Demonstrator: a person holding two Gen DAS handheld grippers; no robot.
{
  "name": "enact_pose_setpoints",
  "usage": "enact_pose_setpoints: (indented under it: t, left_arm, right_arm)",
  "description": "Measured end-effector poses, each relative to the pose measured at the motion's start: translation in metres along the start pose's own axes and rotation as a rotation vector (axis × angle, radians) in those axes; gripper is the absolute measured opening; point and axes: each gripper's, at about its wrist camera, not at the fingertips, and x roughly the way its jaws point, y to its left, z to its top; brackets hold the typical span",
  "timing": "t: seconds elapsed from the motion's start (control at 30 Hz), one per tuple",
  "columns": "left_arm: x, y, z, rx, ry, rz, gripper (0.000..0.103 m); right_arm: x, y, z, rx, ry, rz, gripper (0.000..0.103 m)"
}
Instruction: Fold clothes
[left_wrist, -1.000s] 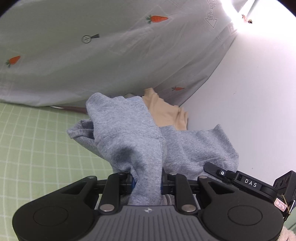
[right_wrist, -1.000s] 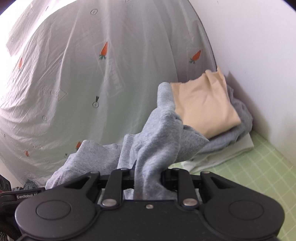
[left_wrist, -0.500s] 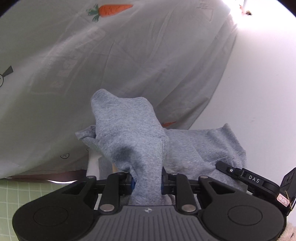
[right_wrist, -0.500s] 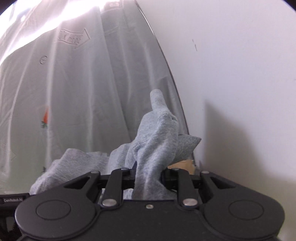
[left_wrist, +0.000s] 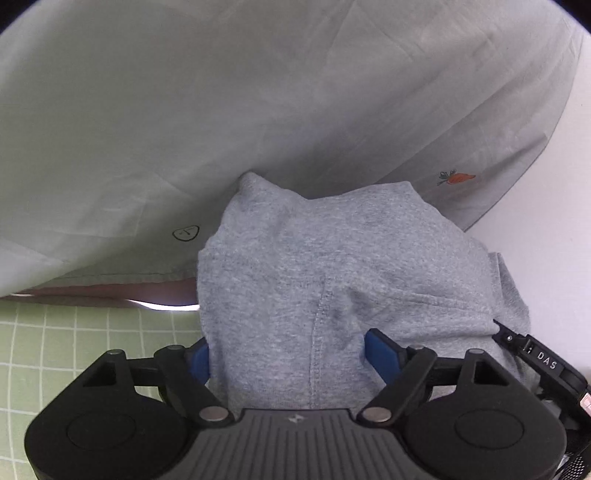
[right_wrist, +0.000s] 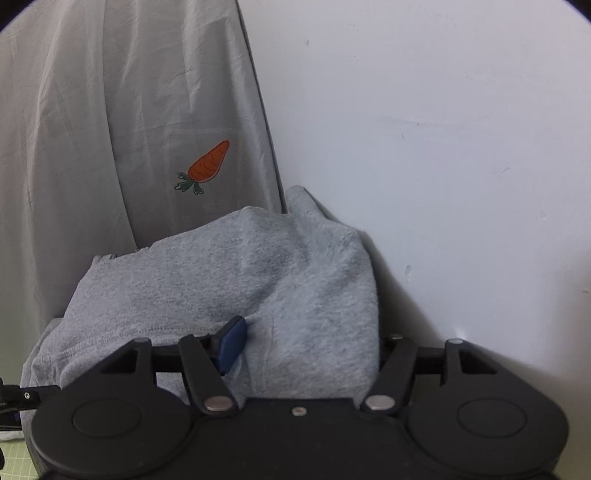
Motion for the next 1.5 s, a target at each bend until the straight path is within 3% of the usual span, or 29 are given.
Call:
enact_pose_setpoints:
  t: [0.07,0.17,0.4,0.57,0.67,0.9,1.2,1.5]
  left_arm:
    - [-0.008,-0.005,0.002,0.029,-0.012,0.034,0.085]
    - [-0.031,-0.013,0.004,0.076,-0.08,0.1,0.097]
    - [-0.108,-0.046,0.006,0.139,-0.213,0.122,0.103]
    - [-0.172,-0.078,-0.021,0.135,-0.281,0.208,0.103]
    - [-0.212,-0.094,-0.049,0.178,-0.304,0.221,0.103]
    - [-0.264,-0.112,-0.121,0.194,-0.205,0.209,0.103]
    - [-0.301,-0.115,-0.2,0.246,-0.051,0.178,0.103]
    - [-0.313,-0.114,-0.225,0.277,-0.01,0.154,0.103]
  right_arm:
    - [-0.007,0.002,0.005,-0.043,-0.001,-0.011,0.069]
    - [-0.025,0.005,0.014,-0.099,-0.013,-0.028,0.08]
    - [-0.088,0.025,0.027,-0.141,-0.098,-0.018,0.102]
    - [-0.146,0.044,0.016,-0.167,-0.139,-0.059,0.103]
    - [-0.186,0.051,0.001,-0.159,-0.139,-0.091,0.103]
    - [-0.279,0.054,-0.039,-0.113,-0.039,-0.103,0.103]
    - [-0.344,0.058,-0.097,-0.089,0.055,-0.115,0.103]
    - [-0.379,0.065,-0.131,-0.081,0.125,-0.144,0.103]
